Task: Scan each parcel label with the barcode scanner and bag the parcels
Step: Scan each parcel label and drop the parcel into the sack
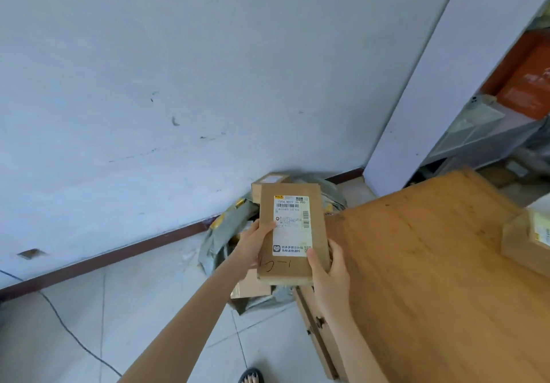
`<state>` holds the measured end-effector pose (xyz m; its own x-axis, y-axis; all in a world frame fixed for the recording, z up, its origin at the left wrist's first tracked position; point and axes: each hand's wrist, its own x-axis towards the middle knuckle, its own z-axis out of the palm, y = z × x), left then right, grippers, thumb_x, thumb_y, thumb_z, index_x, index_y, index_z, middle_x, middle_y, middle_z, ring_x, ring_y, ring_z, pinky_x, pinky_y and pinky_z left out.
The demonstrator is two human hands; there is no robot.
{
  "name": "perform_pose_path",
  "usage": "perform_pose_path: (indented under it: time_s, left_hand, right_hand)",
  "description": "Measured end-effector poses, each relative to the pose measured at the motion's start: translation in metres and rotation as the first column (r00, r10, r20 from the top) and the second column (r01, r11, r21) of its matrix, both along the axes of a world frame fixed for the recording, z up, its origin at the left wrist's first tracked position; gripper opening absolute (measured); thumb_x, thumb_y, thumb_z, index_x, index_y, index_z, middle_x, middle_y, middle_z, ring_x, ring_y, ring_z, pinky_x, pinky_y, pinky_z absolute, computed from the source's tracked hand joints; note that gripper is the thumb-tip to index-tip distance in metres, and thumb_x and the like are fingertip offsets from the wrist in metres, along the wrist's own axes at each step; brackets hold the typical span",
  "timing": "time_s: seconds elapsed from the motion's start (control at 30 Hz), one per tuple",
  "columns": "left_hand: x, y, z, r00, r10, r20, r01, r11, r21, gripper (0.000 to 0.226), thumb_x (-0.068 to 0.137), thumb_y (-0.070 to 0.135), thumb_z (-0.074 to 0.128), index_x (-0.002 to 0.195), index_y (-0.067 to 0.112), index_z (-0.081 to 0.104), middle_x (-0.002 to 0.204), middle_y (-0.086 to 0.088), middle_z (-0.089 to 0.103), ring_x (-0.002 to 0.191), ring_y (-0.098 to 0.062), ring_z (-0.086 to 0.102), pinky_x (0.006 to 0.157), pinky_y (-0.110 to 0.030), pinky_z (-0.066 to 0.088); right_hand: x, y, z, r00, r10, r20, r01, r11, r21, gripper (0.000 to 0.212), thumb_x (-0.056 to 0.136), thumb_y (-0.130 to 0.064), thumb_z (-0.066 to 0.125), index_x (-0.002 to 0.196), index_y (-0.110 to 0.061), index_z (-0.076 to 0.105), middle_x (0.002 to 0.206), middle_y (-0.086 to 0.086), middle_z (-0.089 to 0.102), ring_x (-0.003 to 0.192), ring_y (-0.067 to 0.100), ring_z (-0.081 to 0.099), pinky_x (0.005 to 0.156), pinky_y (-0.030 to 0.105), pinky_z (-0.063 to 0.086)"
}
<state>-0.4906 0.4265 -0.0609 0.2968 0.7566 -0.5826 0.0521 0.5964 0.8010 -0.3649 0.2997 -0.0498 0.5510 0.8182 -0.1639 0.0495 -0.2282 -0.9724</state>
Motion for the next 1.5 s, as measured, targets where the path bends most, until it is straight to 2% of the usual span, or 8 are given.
perform_pose_path:
  time_s: [0.27,0.5,0.6,0.8,1.03,1.13,1.3,1.5]
  left_hand:
    - [-0.013,0.11,-0.016,0.992,-0.09,-0.091,0.101,0.988,0.118,0.023,0.097,0.026,0.054,0.119,0.029,0.055,0.09,0.012,0.073,0.073,-0.005,0.072,0.058,-0.017,0.054]
    - [0.044,0.214,-0.037,0.932,-0.289,-0.221,0.328,0.93,0.166,0.048,0.097,0.025,0.054,0.144,0.024,0.041,0.135,0.002,0.056,0.117,-0.02,0.058,0.096,-0.037,0.05]
    - [0.05,0.246,-0.052,0.908,-0.292,-0.302,0.353,0.92,0.173,0.047,0.096,0.025,0.054,0.142,0.021,0.043,0.134,0.003,0.048,0.11,-0.006,0.05,0.084,-0.019,0.044]
    - [0.033,0.283,-0.077,0.888,-0.259,-0.381,0.319,0.942,0.103,0.031,0.094,0.017,0.056,0.125,0.013,0.056,0.128,-0.008,0.058,0.118,-0.025,0.054,0.105,-0.041,0.041]
    - [0.042,0.298,-0.071,0.868,-0.388,-0.31,0.446,0.884,0.143,0.014,0.095,0.005,0.054,0.105,0.01,0.061,0.093,0.002,0.059,0.076,-0.004,0.061,0.063,-0.011,0.047]
    - [0.062,0.29,-0.061,0.767,-0.557,-0.32,0.627,0.757,0.186,0.019,0.097,0.01,0.051,0.114,0.011,0.059,0.101,-0.002,0.057,0.088,-0.013,0.057,0.076,-0.02,0.047]
    - [0.102,0.249,-0.048,0.601,-0.716,-0.354,0.798,0.514,0.316,0.017,0.098,0.013,0.052,0.112,0.014,0.061,0.096,0.009,0.057,0.076,0.005,0.054,0.063,0.0,0.04]
    - [0.174,0.166,-0.017,0.375,-0.83,-0.413,0.897,0.213,0.386,0.024,0.099,0.023,0.05,0.121,0.018,0.057,0.114,0.004,0.056,0.104,-0.011,0.053,0.085,-0.023,0.039]
  right_hand:
    - [-0.013,0.113,-0.026,0.999,0.044,-0.018,-0.046,0.991,-0.124,0.033,0.093,-0.022,0.06,0.12,-0.026,0.042,0.105,-0.013,0.063,0.085,-0.008,0.062,0.063,0.007,0.048]
    - [0.044,0.199,-0.052,0.99,0.118,0.074,-0.089,0.946,-0.312,0.045,0.096,-0.027,0.055,0.135,-0.013,0.04,0.116,-0.007,0.059,0.095,0.004,0.056,0.066,0.006,0.044]
    - [0.059,0.225,-0.057,0.988,0.134,0.081,-0.091,0.914,-0.394,0.051,0.098,-0.031,0.048,0.143,-0.011,0.035,0.134,-0.001,0.05,0.121,0.017,0.049,0.087,0.017,0.04]
    - [0.059,0.241,-0.067,0.99,0.126,0.064,-0.079,0.869,-0.489,0.043,0.098,-0.03,0.047,0.136,-0.012,0.044,0.133,0.003,0.051,0.127,0.019,0.046,0.089,0.022,0.034]
    - [0.019,0.224,-0.048,0.99,-0.101,0.097,0.135,0.873,-0.468,0.039,0.098,-0.031,0.048,0.13,-0.007,0.05,0.129,0.009,0.056,0.11,0.018,0.055,0.087,0.028,0.044]
    - [-0.002,0.201,-0.04,0.965,-0.245,0.098,0.262,0.858,-0.442,0.039,0.098,-0.035,0.048,0.132,-0.018,0.049,0.127,-0.004,0.053,0.099,0.003,0.053,0.08,0.015,0.041]
    - [-0.018,0.154,-0.023,0.893,-0.425,0.148,0.447,0.802,-0.395,0.032,0.097,-0.033,0.05,0.127,-0.021,0.052,0.126,-0.006,0.055,0.096,-0.005,0.054,0.074,0.009,0.04]
    - [0.014,0.086,0.003,0.784,-0.585,0.208,0.618,0.702,-0.354,0.034,0.097,-0.035,0.051,0.128,-0.023,0.052,0.124,-0.011,0.052,0.088,-0.008,0.05,0.066,0.006,0.036]
